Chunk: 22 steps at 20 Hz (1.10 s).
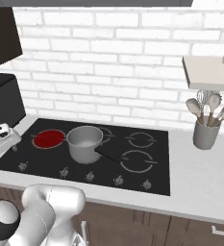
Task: Turn off the front left burner of the stove.
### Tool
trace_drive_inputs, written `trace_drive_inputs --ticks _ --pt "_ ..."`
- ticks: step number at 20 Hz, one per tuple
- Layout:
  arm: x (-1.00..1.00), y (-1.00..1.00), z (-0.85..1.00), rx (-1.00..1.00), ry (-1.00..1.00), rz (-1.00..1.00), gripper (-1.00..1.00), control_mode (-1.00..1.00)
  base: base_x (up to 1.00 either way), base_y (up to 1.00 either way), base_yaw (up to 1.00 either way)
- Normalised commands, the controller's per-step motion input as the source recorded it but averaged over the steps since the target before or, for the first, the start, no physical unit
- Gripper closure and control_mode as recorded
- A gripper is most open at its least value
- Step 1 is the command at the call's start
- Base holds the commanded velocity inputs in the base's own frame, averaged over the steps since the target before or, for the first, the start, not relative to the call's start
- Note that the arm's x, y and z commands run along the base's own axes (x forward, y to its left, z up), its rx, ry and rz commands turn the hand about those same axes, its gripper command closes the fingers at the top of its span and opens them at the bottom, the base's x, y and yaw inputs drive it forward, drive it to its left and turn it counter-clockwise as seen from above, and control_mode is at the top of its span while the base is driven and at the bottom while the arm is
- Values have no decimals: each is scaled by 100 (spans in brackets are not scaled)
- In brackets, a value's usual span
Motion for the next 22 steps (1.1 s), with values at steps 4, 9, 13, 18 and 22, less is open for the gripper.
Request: trace_drive_inputs --ticks 4,9,13,18,22 --pt "43 11 -20 0 6 0 -100 -100 0 0 0" --pt "16 -16 -35 2 13 0 -100 -100 0 0 0" --pt "3 -10 -49 9 2 0 -100 -100 0 0 0" --pt "10 -12 -44 3 0 0 -100 -100 0 0 0" --pt "24 -6 -51 3 0 0 -100 -100 0 0 0"
